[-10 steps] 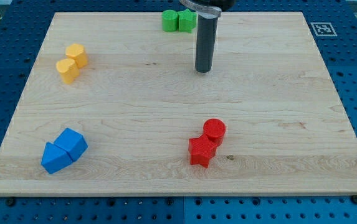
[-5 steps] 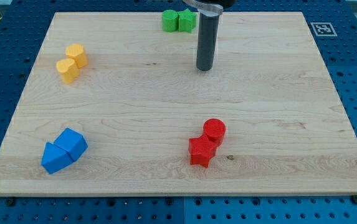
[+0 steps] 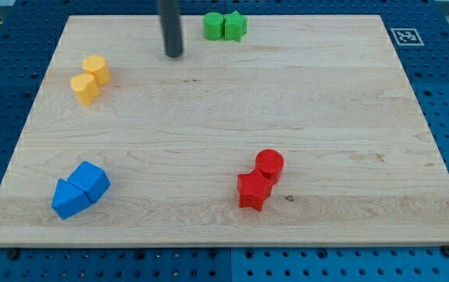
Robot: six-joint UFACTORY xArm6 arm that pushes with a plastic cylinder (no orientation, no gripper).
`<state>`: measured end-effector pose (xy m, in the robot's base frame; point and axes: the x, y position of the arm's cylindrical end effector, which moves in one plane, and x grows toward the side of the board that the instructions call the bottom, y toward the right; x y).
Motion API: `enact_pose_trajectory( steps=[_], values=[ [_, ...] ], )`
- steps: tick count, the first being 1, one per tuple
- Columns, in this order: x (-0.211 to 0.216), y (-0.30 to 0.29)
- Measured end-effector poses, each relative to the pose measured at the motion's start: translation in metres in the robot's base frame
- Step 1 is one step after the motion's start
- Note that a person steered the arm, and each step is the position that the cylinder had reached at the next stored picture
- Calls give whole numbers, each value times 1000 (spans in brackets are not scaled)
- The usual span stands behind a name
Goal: Nudge the yellow hexagon
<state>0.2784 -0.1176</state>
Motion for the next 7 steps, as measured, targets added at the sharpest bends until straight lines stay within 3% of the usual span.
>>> enact_pose_trajectory(
  steps=[2, 4, 7],
  values=[
    [-1, -134],
    [55, -145],
    [64, -121]
  ],
)
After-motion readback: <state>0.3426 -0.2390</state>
